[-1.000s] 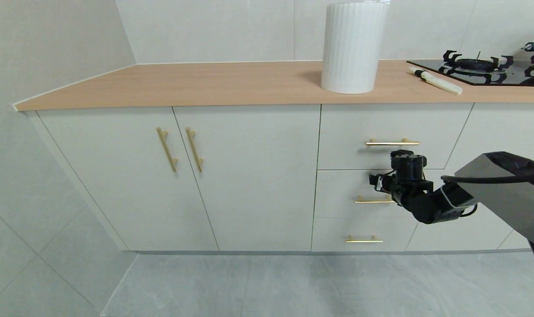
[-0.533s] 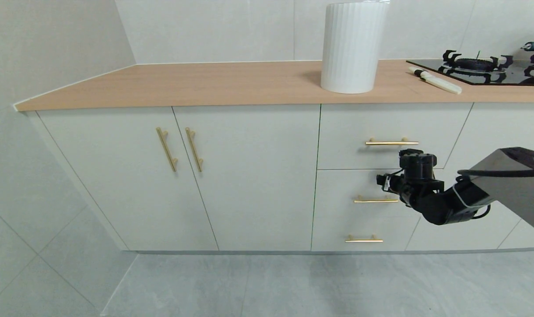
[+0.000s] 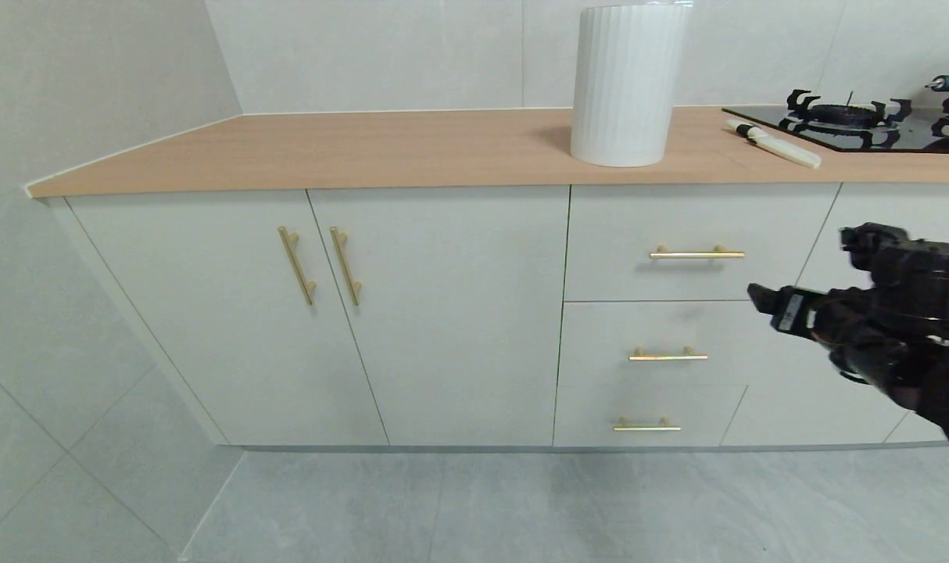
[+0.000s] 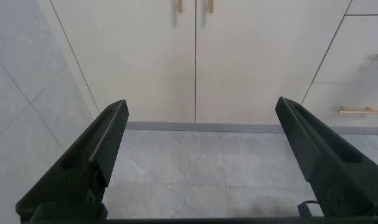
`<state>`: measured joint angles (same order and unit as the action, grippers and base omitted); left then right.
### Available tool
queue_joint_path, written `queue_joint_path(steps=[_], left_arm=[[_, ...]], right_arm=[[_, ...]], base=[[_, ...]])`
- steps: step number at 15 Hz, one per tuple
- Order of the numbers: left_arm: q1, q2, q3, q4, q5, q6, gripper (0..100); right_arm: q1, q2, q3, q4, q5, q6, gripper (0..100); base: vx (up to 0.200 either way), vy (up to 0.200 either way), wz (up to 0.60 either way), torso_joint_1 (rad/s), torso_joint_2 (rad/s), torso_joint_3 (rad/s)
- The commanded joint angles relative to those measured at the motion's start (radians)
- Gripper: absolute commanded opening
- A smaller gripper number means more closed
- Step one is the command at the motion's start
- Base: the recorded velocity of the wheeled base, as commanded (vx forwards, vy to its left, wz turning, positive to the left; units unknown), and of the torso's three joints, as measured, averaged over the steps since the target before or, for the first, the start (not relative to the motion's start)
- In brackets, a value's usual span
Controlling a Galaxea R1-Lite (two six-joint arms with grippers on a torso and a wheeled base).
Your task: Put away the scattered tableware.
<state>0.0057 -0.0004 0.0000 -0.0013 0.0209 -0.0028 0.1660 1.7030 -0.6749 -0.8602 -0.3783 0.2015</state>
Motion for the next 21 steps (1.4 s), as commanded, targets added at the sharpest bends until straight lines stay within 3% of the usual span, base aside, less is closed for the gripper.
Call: queue_joint_path(steps=[1,3,5,8,10,14,18,21], left_arm=[[0.0,0.0,0.0,0.0,0.001,0.0,100],[0.0,0.0,0.0,0.0,0.001,0.0,100],[0.0,0.0,0.0,0.0,0.001,0.0,100],[0.0,0.0,0.0,0.0,0.001,0.0,100],[0.0,0.0,0.0,0.0,0.001,0.0,100],[0.0,0.0,0.0,0.0,0.001,0.0,100],[0.0,0.0,0.0,0.0,0.001,0.0,100],[0.0,0.0,0.0,0.0,0.001,0.0,100]], right_arm=[[-0.011,-0.537,0.238,-0.006,-0.019,-0.1,100],[-0.033,-0.821,0.285,0.141,-0.028,-0.208,100],[-0.036,-1.106,0.287,0.389,-0.045,-0.246,100],[-0.037,-1.439,0.218,0.797,-0.11,-0.33,100],[-0.097,-1.55,0.153,0.943,-0.122,-0.349,100],[-0.16,-1.7,0.229,0.975,-0.067,-0.347,100],[-0.163,-1.703,0.442,0.911,0.213,-0.151,100],[-0.163,-1.703,0.635,0.777,0.389,-0.134,100]], base=[[0.0,0.0,0.0,0.0,0.0,0.0],[0.0,0.0,0.0,0.0,0.0,0.0],[0.0,0.0,0.0,0.0,0.0,0.0],[0.0,0.0,0.0,0.0,0.0,0.0],[0.0,0.0,0.0,0.0,0.0,0.0],[0.0,0.0,0.0,0.0,0.0,0.0],[0.0,0.0,0.0,0.0,0.0,0.0],[0.0,0.0,0.0,0.0,0.0,0.0]])
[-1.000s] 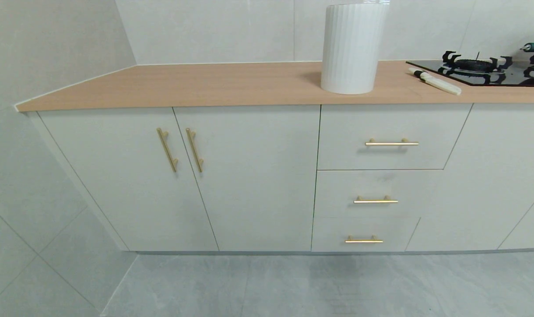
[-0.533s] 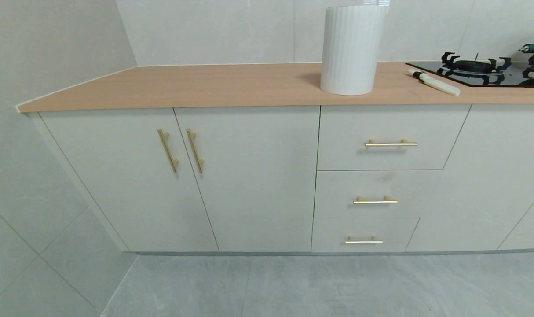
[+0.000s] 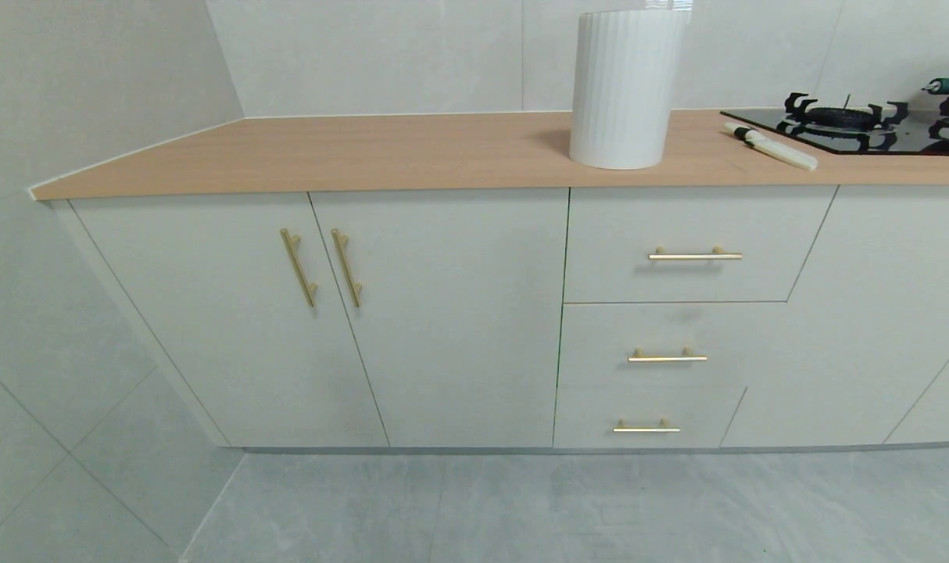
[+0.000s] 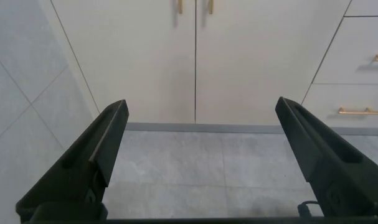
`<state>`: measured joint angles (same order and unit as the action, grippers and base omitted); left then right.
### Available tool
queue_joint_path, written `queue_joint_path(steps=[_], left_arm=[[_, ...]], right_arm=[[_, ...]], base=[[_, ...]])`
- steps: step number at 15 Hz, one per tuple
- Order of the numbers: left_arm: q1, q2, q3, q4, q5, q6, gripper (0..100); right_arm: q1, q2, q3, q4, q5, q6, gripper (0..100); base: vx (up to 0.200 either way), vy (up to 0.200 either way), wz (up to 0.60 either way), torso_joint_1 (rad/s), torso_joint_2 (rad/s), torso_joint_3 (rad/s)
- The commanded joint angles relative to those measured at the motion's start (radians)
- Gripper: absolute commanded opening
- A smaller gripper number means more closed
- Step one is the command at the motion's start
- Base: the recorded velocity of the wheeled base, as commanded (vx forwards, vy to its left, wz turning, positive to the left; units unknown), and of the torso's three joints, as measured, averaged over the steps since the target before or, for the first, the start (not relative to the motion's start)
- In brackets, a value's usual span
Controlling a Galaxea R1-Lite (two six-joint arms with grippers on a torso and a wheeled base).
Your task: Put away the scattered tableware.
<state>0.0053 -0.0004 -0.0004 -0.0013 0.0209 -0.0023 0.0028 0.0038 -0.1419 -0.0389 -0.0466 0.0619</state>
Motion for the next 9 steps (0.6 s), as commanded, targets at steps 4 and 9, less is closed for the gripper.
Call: queue_joint_path(steps=[4,9], left_arm=[[0.001,0.0,0.0,0.0,0.001,-0.002,100],[0.001,0.0,0.0,0.0,0.001,-0.002,100]], right_arm=[[0.0,-0.004,0.142,-0.004,0.071,-0.013,100],[0.0,-0.004,0.142,0.008,0.059,-0.056,100]], base=[[0.0,0.0,0.0,0.0,0.0,0.0],[0.0,0.0,0.0,0.0,0.0,0.0]])
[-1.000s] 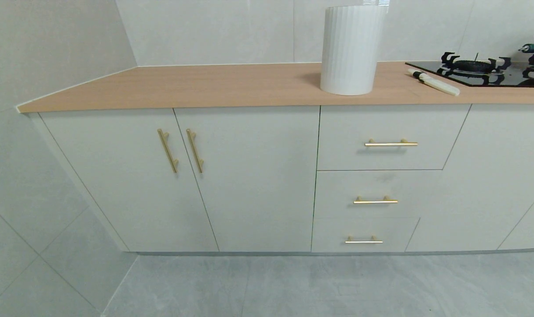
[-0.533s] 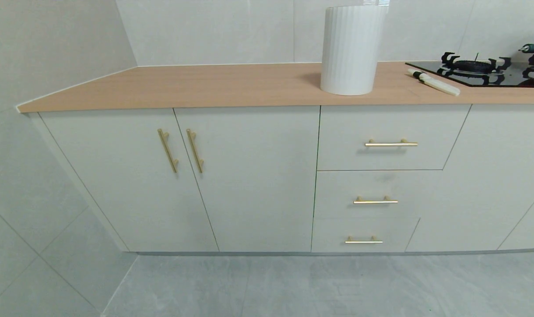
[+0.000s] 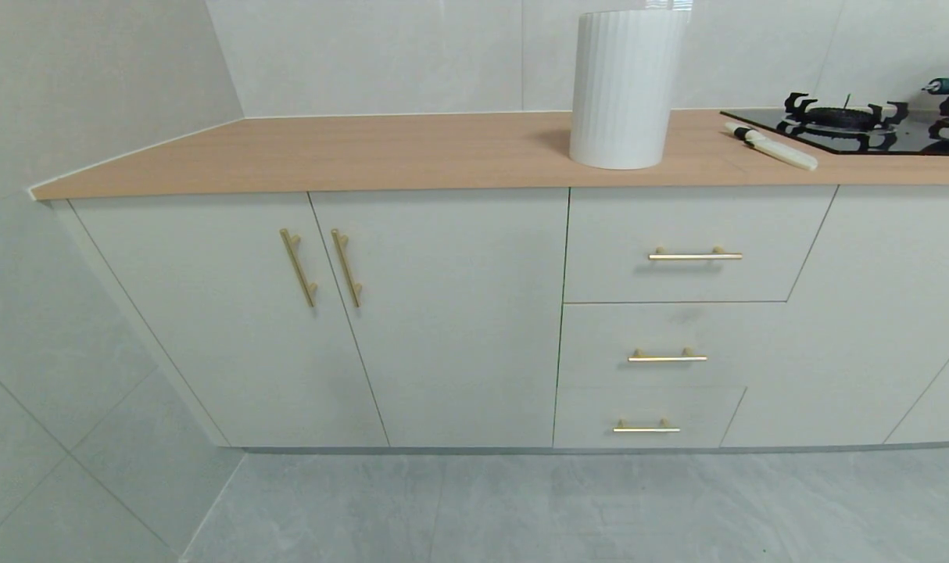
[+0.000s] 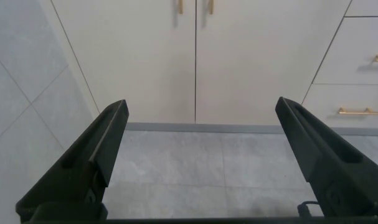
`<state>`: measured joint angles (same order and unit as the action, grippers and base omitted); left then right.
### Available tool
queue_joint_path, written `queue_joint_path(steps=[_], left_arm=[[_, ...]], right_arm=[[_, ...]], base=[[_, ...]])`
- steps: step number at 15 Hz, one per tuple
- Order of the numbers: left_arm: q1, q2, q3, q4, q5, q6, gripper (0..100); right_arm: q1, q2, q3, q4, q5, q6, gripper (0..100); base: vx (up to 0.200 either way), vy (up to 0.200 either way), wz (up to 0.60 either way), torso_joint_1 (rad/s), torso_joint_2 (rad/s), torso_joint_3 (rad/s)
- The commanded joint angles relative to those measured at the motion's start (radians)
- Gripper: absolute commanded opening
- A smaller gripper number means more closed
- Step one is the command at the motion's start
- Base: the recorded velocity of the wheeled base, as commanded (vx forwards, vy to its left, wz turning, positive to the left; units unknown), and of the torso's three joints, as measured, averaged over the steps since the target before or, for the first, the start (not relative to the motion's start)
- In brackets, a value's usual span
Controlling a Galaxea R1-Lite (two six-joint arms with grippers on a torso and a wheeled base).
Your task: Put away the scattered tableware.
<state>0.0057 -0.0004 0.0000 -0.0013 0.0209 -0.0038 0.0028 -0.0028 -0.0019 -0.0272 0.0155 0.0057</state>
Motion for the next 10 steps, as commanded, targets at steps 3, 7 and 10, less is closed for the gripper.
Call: queue_joint_path(steps=[3,7,10], left_arm=[[0.0,0.0,0.0,0.0,0.001,-0.001,100],[0.0,0.0,0.0,0.0,0.001,-0.001,100],[0.0,0.0,0.0,0.0,0.001,0.004,100]], right_arm=[[-0.004,0.004,0.002,0.027,-0.006,-0.016,100],[-0.004,0.003,0.002,0.027,-0.006,-0.016,100],[-0.004,0.003,0.002,0.027,-0.008,-0.015,100]], base=[[0.0,0.0,0.0,0.0,0.0,0.0],[0.0,0.0,0.0,0.0,0.0,0.0],[0.067,0.0,0.0,0.001,0.0,0.001]])
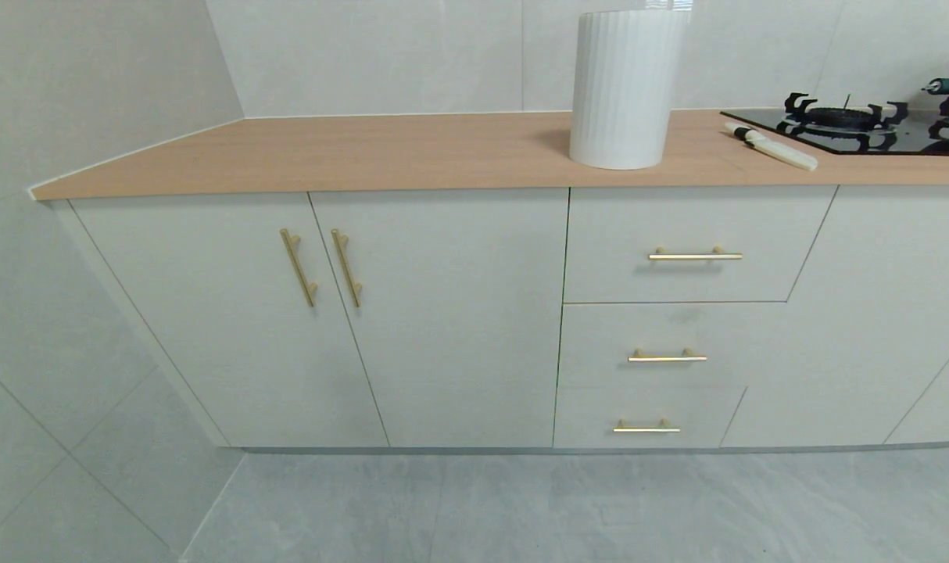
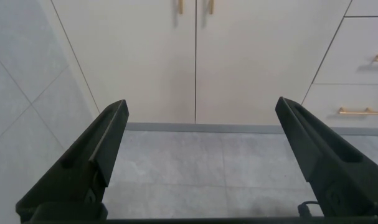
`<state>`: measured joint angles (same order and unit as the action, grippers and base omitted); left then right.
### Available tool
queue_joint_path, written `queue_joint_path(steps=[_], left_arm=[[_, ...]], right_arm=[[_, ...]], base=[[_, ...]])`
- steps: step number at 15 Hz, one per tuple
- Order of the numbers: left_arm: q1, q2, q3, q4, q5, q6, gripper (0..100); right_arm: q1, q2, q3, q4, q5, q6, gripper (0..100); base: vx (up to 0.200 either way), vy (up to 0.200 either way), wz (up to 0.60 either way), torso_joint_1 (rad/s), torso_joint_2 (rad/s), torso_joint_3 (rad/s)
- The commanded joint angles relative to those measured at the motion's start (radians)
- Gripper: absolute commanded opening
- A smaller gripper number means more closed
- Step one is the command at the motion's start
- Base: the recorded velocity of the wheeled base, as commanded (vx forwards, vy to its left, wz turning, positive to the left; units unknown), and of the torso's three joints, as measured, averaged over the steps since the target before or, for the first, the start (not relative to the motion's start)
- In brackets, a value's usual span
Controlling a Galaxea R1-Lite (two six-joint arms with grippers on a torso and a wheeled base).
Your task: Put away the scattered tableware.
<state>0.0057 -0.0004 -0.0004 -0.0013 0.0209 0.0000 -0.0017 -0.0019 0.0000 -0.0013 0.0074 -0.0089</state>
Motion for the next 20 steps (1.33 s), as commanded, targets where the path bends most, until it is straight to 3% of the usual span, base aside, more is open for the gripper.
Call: queue_joint_path(steps=[1,18,20], left_arm=[[0.0,0.0,0.0,0.0,0.001,0.005,100],[0.0,0.0,0.0,0.0,0.001,0.003,100],[0.0,0.0,0.0,0.0,0.001,0.0,100]], right_arm=[[0.0,0.003,0.0,0.001,0.0,0.0,100],[0.0,0.002,0.0,0.001,0.0,0.001,100],[0.0,0.002,0.0,0.001,0.0,0.0,100]], base=[[0.2,0.0,0.0,0.012,-0.01,0.002],[0.2,0.0,0.0,0.005,0.0,0.003],[0.0,0.0,0.0,0.0,0.0,0.0]])
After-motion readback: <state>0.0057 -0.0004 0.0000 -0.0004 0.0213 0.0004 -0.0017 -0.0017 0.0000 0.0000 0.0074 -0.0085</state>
